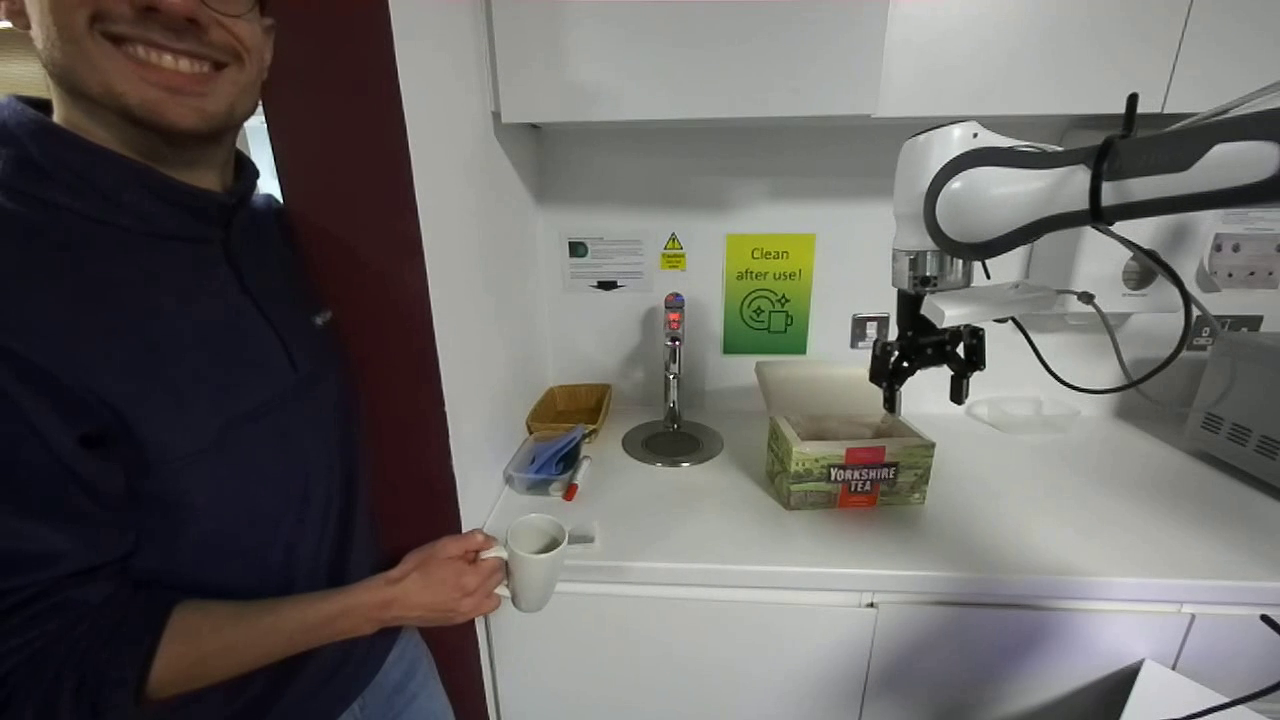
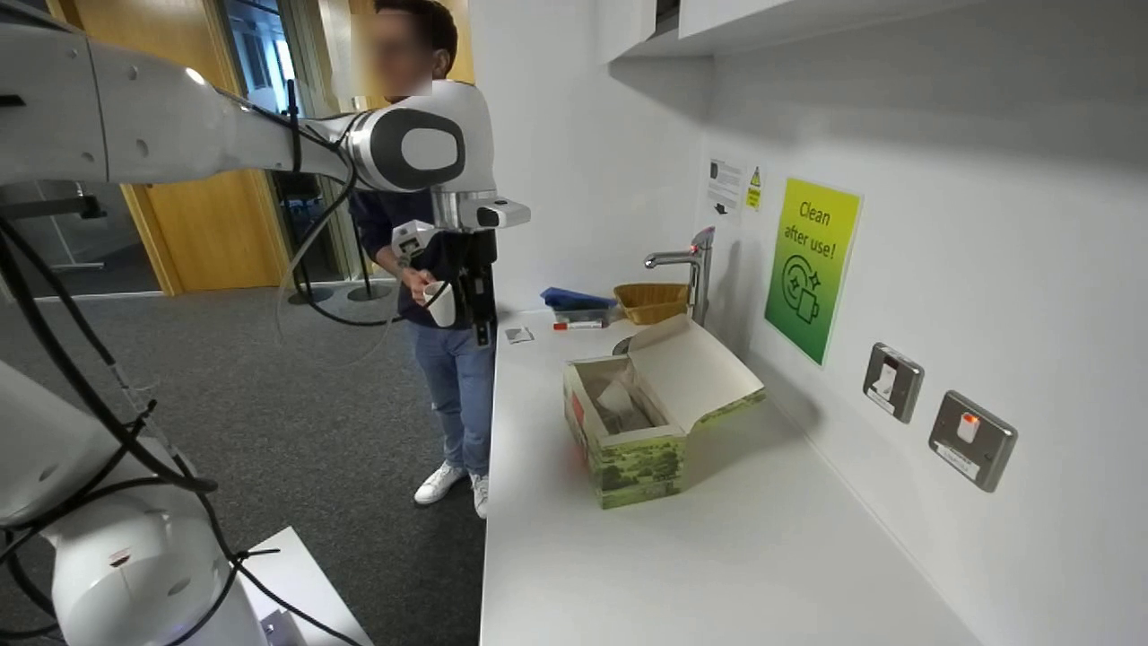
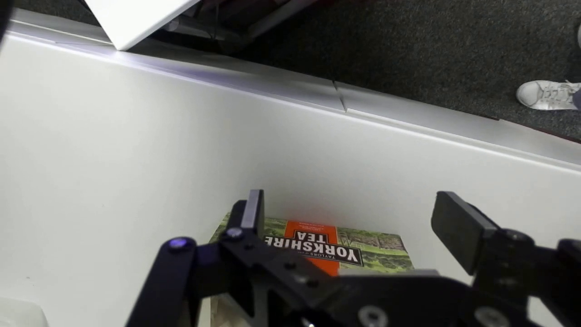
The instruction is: Pick up one tea bag from the green box and put it into the white mug
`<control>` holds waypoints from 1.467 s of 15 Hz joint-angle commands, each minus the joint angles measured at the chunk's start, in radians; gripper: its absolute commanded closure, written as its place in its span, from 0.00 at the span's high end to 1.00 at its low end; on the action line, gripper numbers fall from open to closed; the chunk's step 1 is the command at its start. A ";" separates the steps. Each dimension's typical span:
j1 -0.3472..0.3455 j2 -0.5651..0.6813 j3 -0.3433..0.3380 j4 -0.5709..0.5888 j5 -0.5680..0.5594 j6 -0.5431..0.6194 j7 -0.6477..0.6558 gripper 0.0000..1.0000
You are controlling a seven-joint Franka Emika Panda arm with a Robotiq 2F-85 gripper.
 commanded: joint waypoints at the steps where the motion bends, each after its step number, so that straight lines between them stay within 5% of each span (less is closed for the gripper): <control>1: -0.011 0.062 -0.020 0.101 -0.013 -0.067 -0.038 1.00; 21: -0.012 0.199 -0.088 0.194 -0.009 -0.096 -0.035 1.00; 22: -0.005 0.178 -0.082 0.145 0.000 -0.034 -0.015 1.00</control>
